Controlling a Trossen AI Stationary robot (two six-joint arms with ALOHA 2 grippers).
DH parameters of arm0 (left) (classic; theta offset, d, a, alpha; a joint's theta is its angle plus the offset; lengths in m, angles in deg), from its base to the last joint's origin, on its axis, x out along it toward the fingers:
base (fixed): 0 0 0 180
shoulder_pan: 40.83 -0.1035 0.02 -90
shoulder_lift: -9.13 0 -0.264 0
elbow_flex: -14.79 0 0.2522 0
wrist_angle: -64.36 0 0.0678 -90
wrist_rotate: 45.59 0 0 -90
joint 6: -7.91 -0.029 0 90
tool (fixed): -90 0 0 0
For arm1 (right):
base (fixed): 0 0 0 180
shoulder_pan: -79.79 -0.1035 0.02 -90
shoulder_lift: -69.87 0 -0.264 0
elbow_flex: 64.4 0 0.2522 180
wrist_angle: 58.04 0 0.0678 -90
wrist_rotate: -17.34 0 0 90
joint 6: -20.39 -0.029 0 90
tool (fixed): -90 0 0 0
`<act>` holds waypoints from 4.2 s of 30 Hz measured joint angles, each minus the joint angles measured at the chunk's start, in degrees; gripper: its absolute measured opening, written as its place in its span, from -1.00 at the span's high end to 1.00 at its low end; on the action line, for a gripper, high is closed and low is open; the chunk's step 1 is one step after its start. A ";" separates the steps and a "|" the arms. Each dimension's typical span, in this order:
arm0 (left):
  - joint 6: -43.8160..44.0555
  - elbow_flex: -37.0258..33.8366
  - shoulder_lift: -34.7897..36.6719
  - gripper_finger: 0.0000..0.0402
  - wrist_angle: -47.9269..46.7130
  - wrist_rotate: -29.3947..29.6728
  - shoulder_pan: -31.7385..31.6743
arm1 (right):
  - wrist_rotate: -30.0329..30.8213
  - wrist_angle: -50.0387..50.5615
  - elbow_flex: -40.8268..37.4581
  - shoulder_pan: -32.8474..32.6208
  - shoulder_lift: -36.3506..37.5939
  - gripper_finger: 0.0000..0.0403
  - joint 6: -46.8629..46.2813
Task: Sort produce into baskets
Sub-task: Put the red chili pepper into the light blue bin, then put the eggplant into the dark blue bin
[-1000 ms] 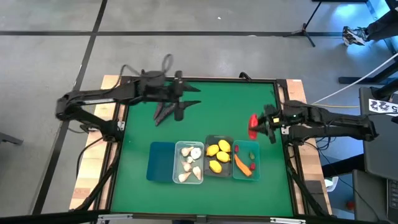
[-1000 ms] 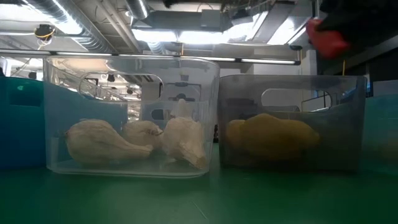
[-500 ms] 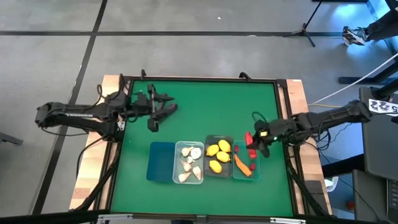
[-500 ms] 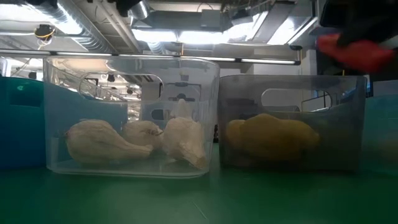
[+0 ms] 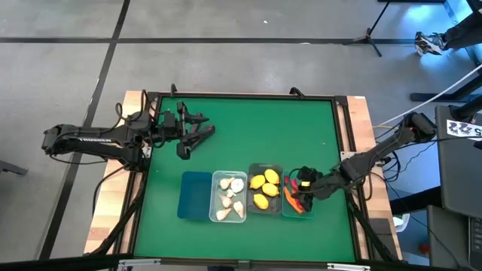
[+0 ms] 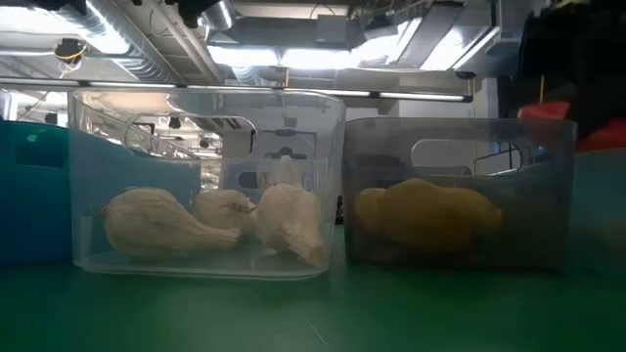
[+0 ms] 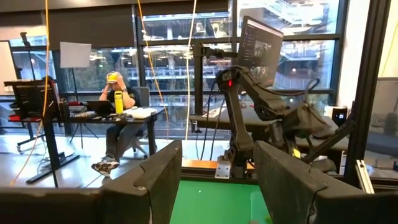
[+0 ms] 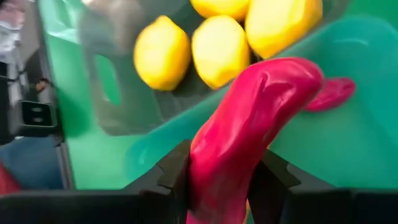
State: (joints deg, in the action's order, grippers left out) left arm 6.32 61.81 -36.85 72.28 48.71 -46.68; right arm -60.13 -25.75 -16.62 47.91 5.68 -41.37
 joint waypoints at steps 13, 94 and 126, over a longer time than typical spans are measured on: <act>0.45 0.00 -0.02 0.02 -0.45 0.01 -0.02 | -1.80 5.73 0.00 0.09 -2.24 0.06 -4.17; 31.10 0.33 -41.97 0.09 -35.33 21.08 -22.75 | 10.43 45.92 32.96 0.02 -2.20 -0.04 12.26; 31.16 0.00 -12.62 0.35 -35.99 -7.74 -17.10 | 10.88 45.99 32.96 0.02 -2.22 -0.04 12.79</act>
State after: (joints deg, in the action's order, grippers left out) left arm 37.47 61.81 -49.47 36.29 40.98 -63.78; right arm -49.25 20.23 16.34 47.92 3.46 -28.58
